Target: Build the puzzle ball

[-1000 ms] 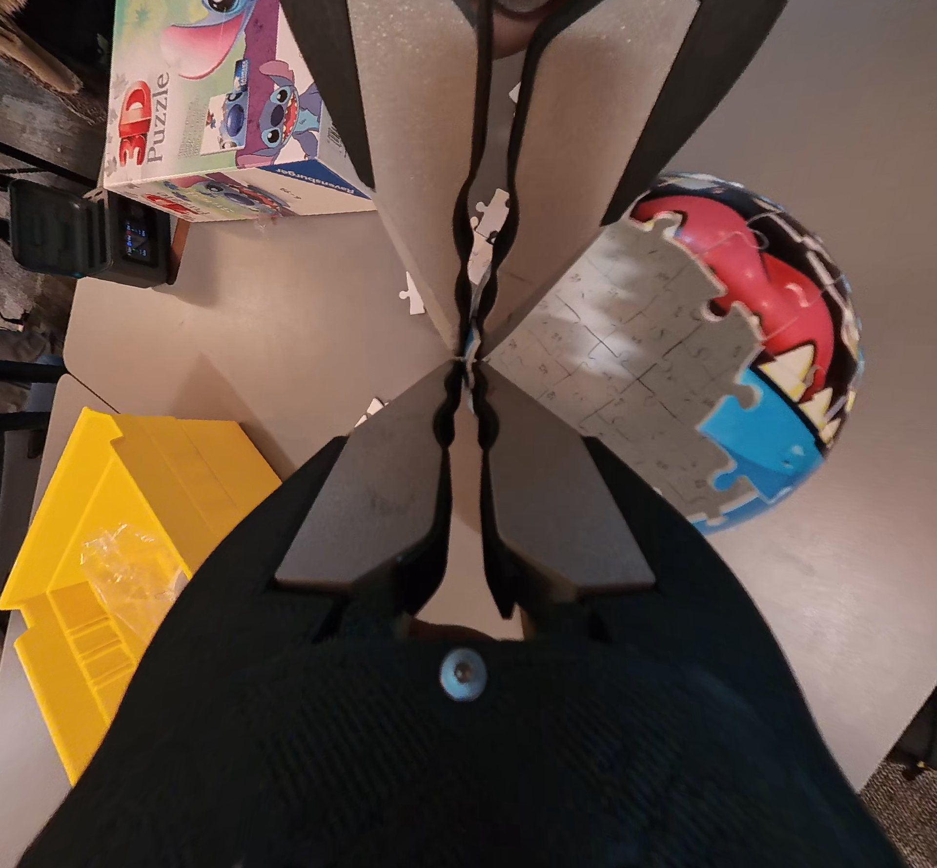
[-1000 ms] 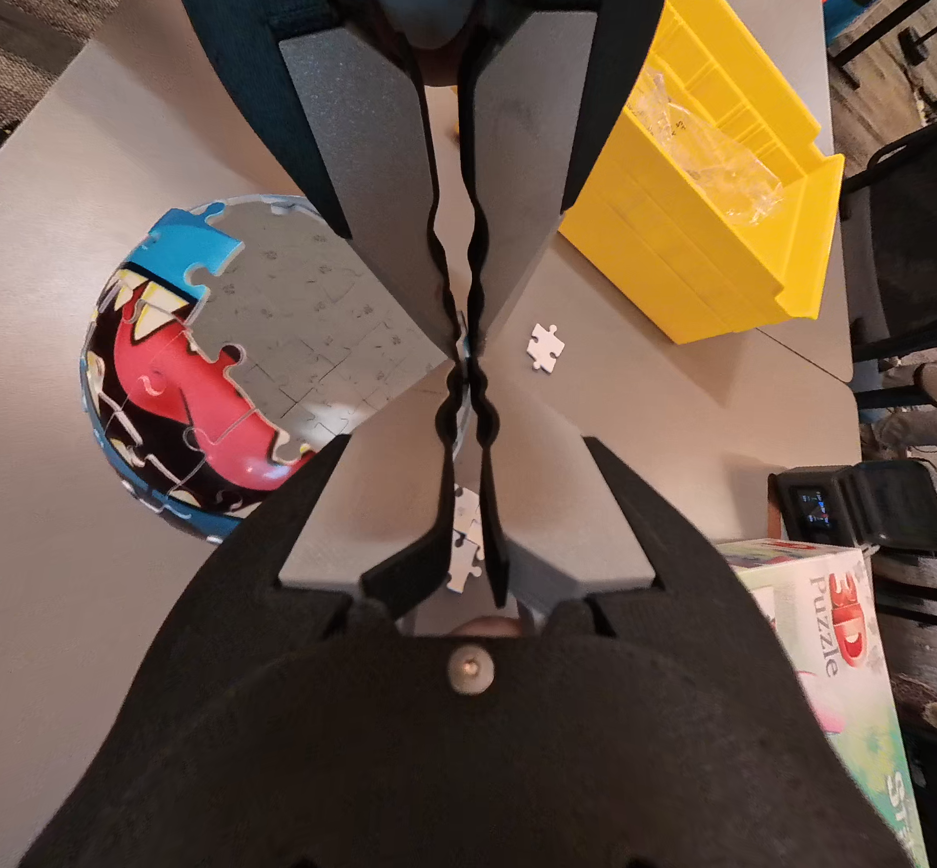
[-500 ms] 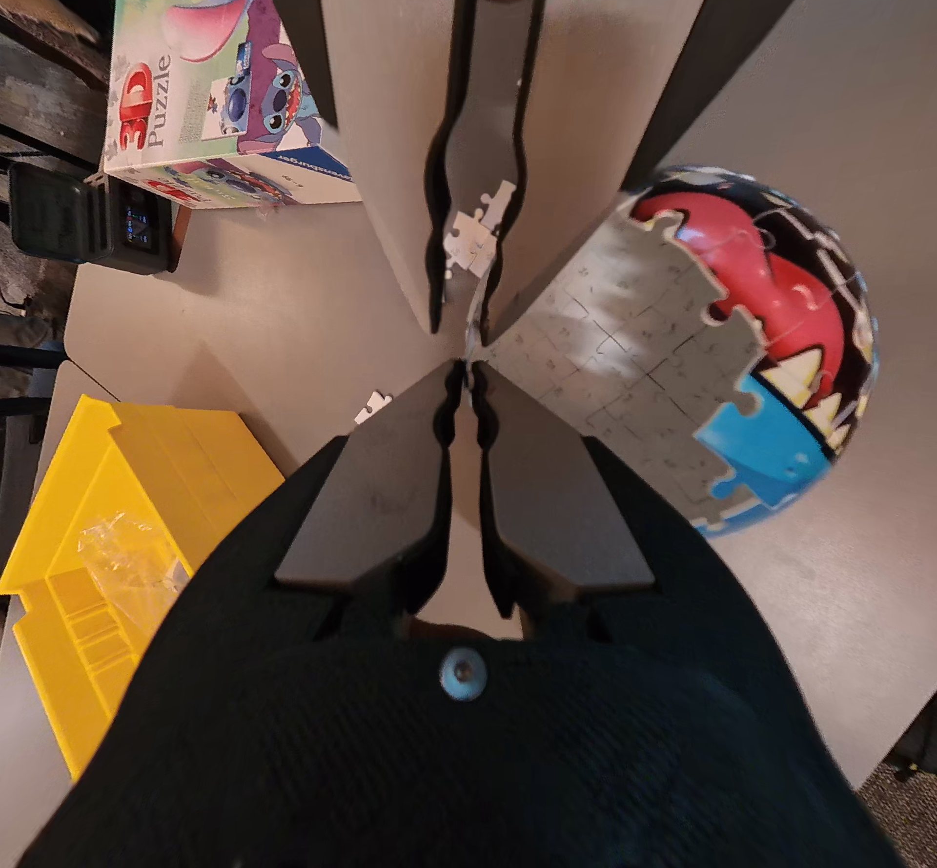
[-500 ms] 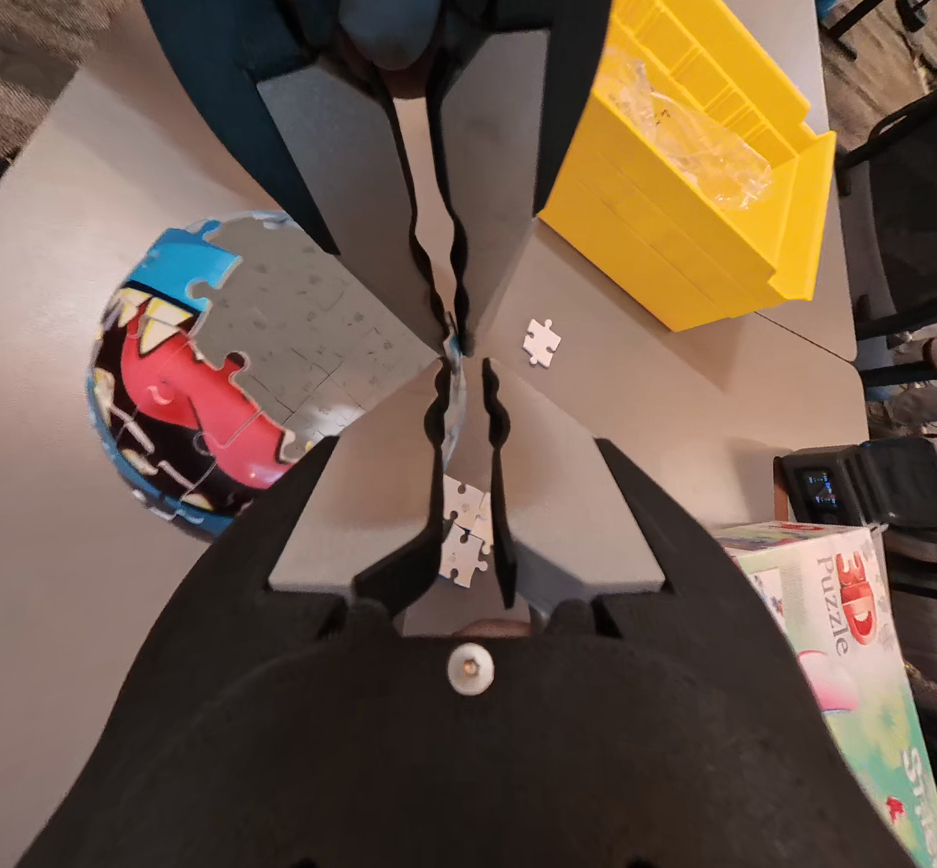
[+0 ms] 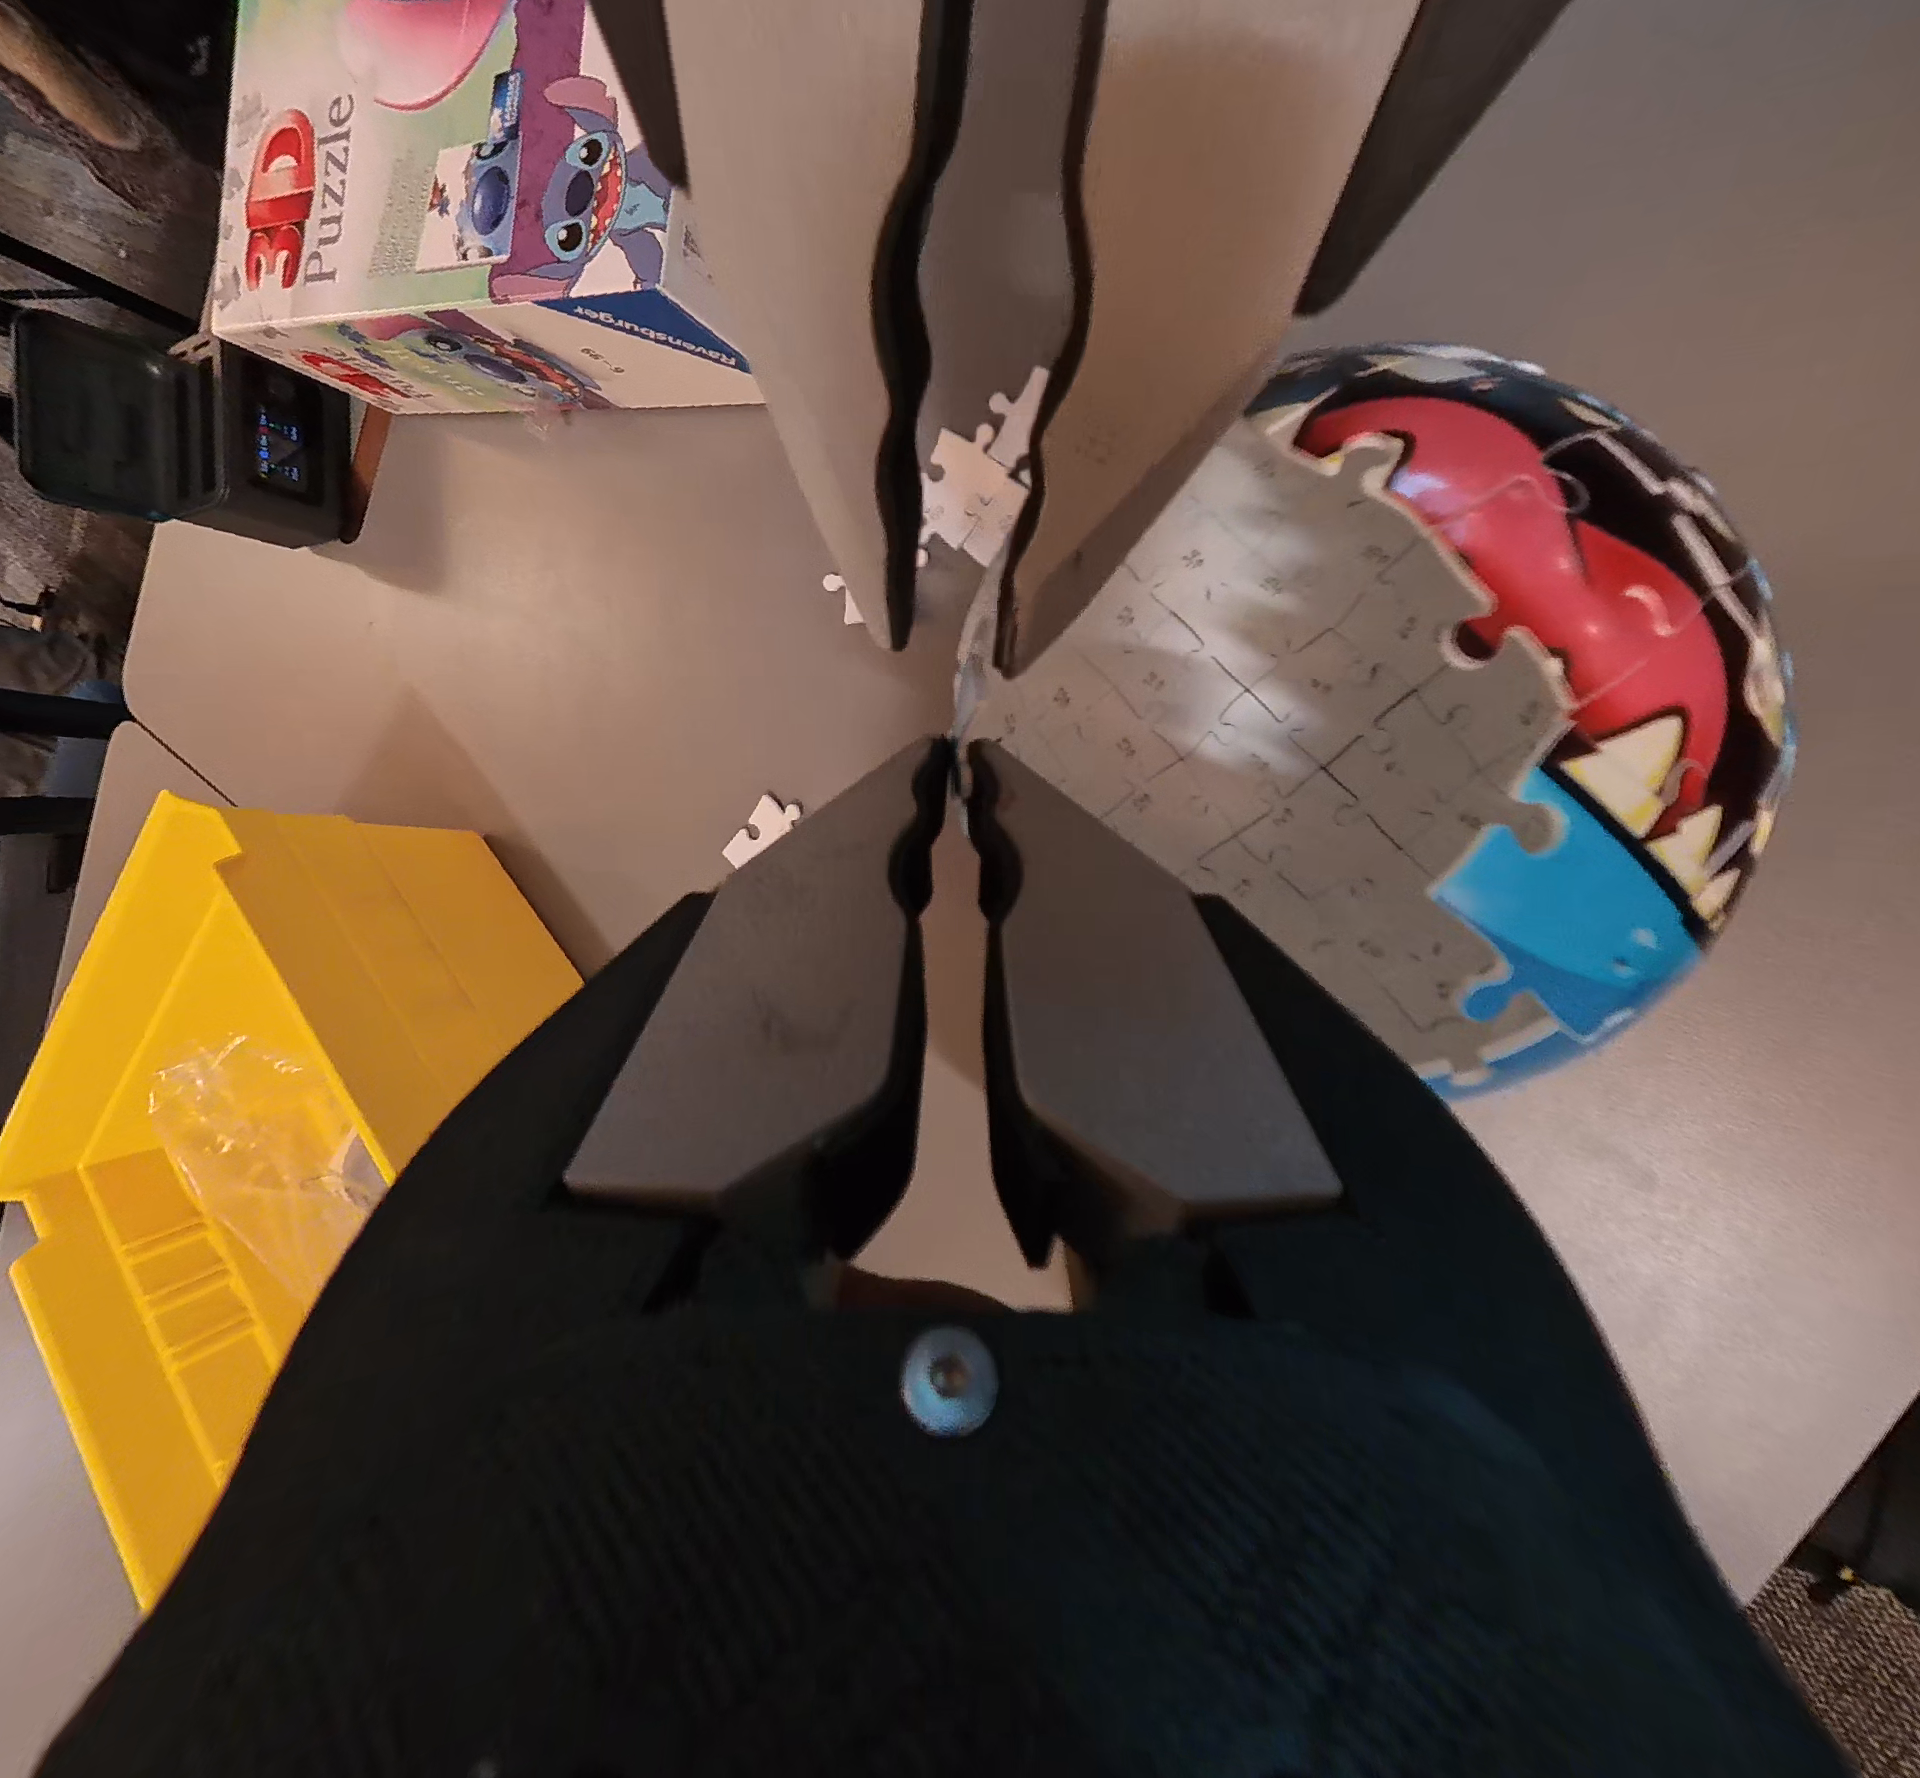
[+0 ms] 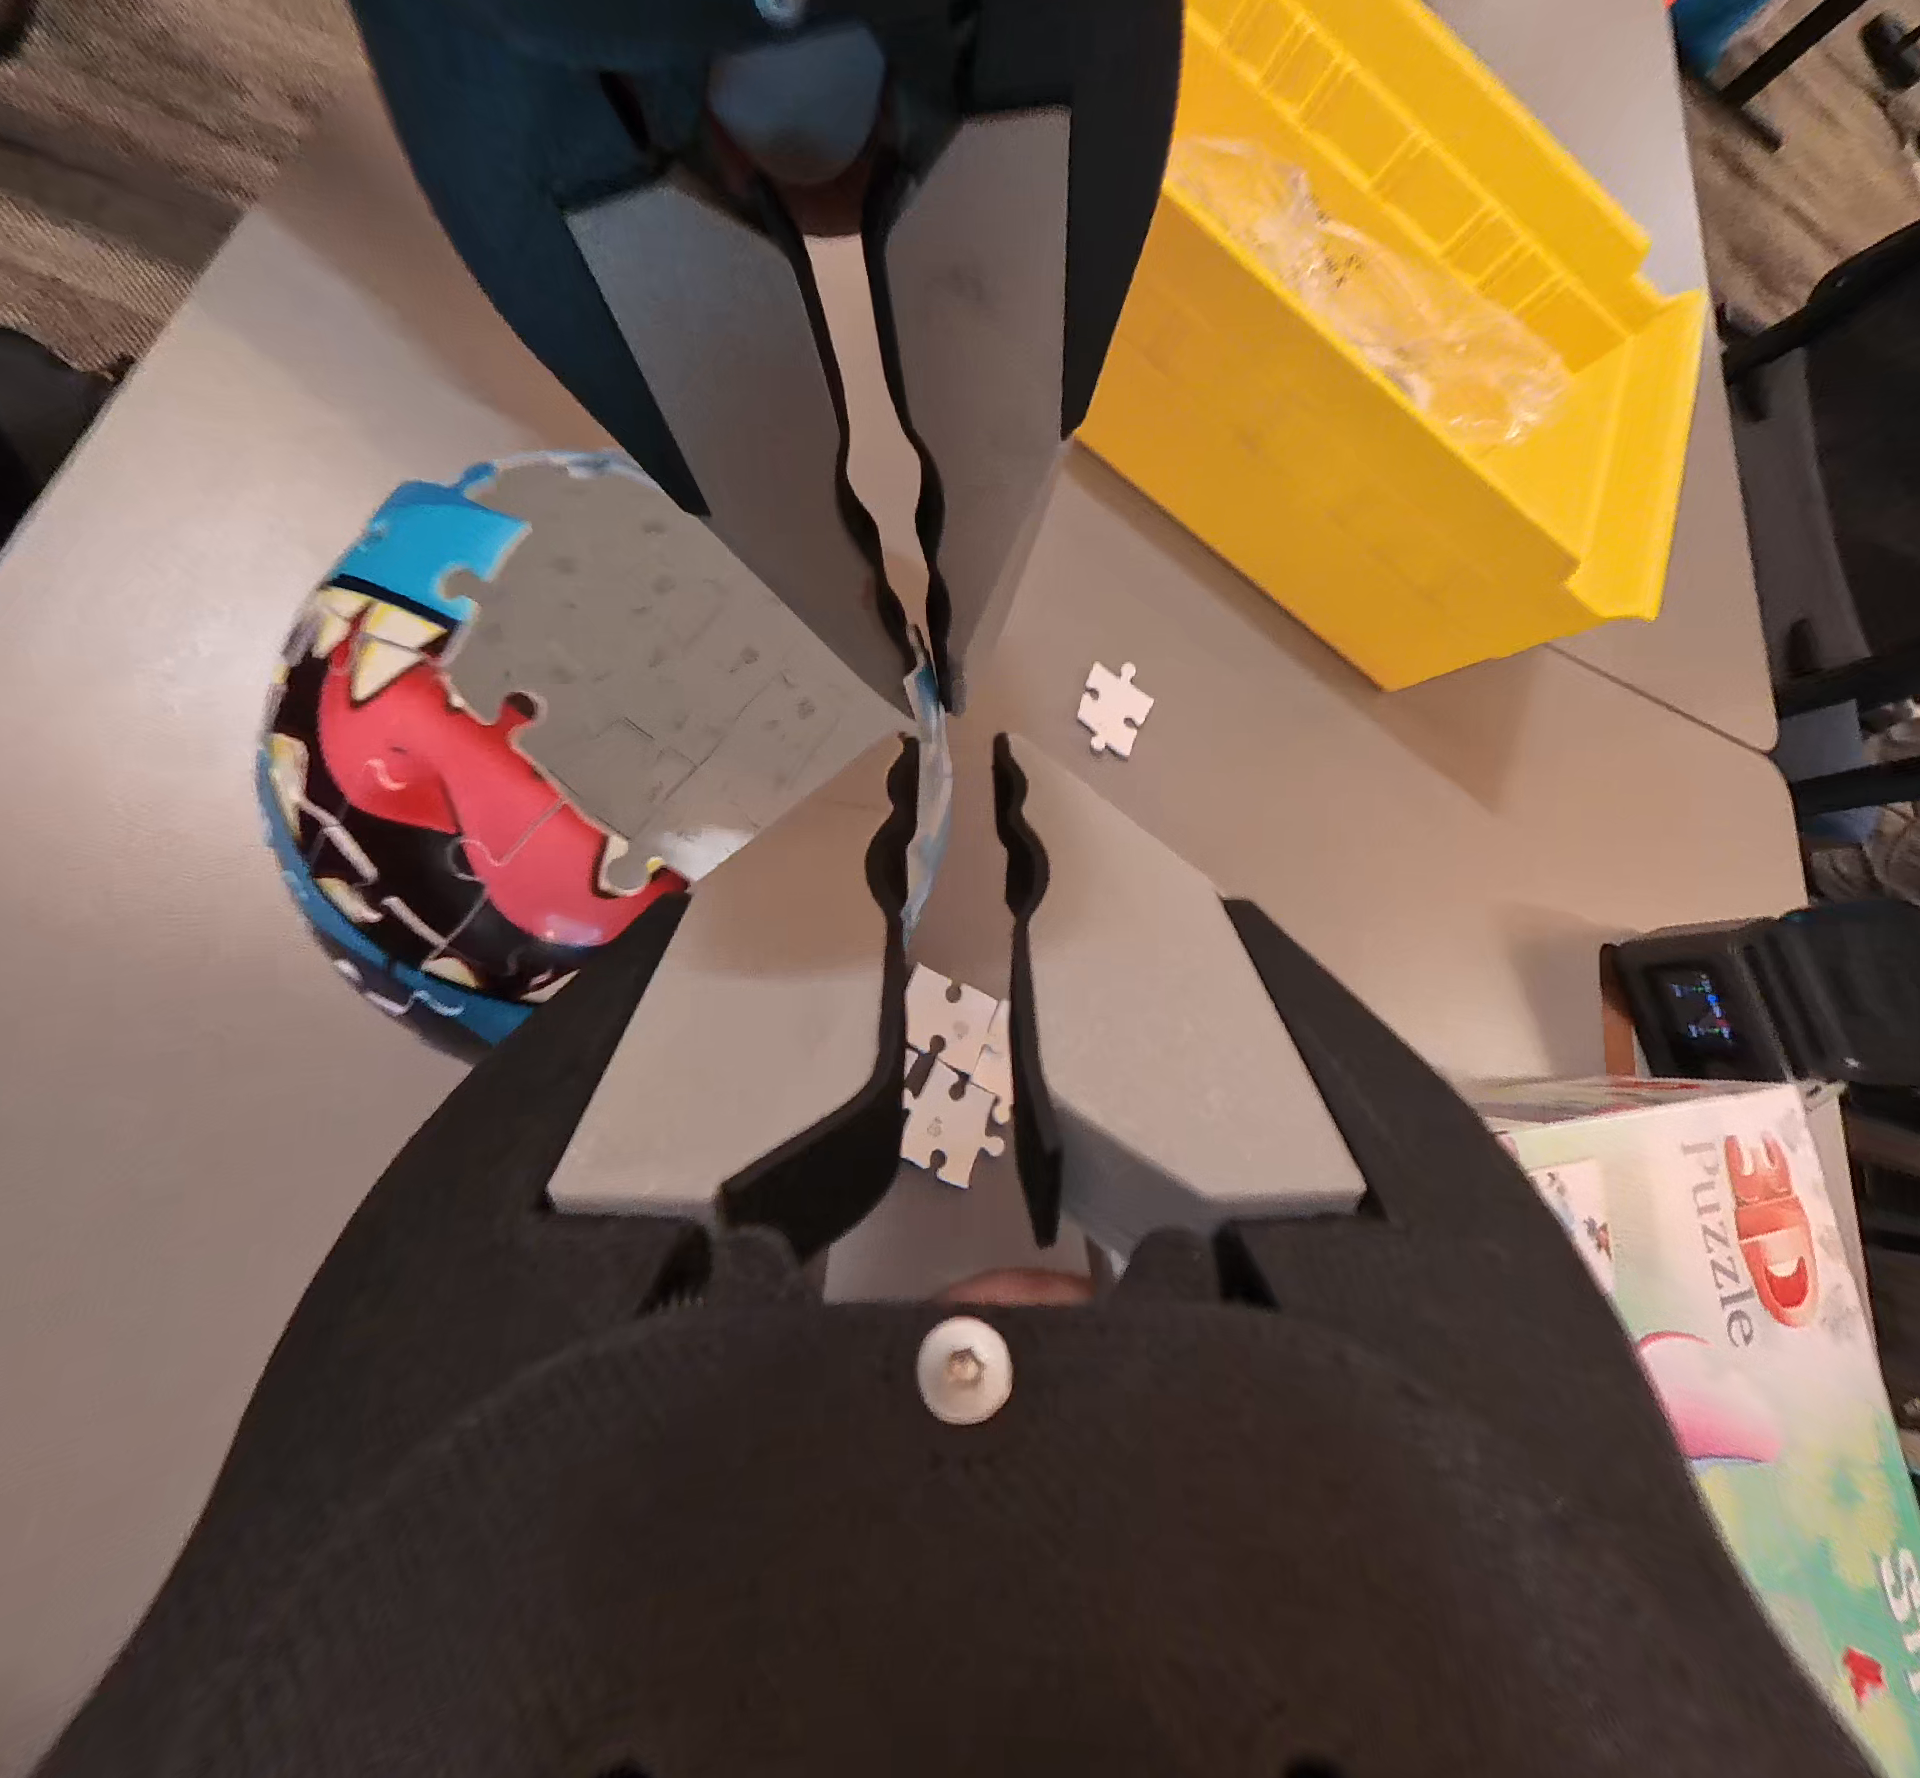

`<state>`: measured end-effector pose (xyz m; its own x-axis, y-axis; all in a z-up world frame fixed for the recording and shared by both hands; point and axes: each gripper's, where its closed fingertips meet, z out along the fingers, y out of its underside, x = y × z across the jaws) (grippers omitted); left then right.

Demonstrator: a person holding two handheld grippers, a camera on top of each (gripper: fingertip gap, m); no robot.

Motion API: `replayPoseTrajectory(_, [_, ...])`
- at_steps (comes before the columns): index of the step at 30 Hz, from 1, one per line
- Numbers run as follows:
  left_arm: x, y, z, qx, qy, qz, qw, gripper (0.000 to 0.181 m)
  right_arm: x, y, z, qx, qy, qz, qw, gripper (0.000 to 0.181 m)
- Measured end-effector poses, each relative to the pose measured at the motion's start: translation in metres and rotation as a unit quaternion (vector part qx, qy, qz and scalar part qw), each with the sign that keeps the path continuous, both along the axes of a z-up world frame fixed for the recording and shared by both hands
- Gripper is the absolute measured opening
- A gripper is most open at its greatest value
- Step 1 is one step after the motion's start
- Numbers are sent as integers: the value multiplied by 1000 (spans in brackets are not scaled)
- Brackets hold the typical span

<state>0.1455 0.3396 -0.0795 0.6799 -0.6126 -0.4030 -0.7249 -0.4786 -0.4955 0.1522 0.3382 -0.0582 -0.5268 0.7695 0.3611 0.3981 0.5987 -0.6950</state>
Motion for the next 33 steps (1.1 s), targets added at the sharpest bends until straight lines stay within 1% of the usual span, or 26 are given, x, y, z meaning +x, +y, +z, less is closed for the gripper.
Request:
replayPoseTrajectory(6, [0,0,0,0,-5,10,1000,1,-4,-1,-17,11,-46,0,999,13])
replayPoseTrajectory(8, [0,0,0,0,-7,13,1000,1,-5,0,-20,1,-67,-14,998,7])
replayPoseTrajectory(12, [0,0,0,-3,-8,20,1000,1,-3,4,-24,-27,-103,-41,993,9])
replayPoseTrajectory(14, [-1,0,-1,-7,-10,26,1000,1,-3,6,-25,-25,-113,-55,992,11])
replayPoseTrajectory(16, [-2,0,-1,-3,-12,31,999,1,-5,7,-26,-13,-115,-63,991,11])
replayPoseTrajectory(20, [-5,-3,1,-2,-20,44,999,1,-7,4,-25,-10,-117,-58,991,4])
replayPoseTrajectory(29, [-4,-3,1,0,-18,47,999,2,-8,4,-25,-2,-103,-40,994,2])
replayPoseTrajectory(31, [-2,-3,2,-2,-24,40,999,8,-8,4,-25,0,-101,-38,994,2])
replayPoseTrajectory(33, [-1,-2,3,-7,-31,37,999,10,-8,3,-24,-4,-101,-38,994,2])
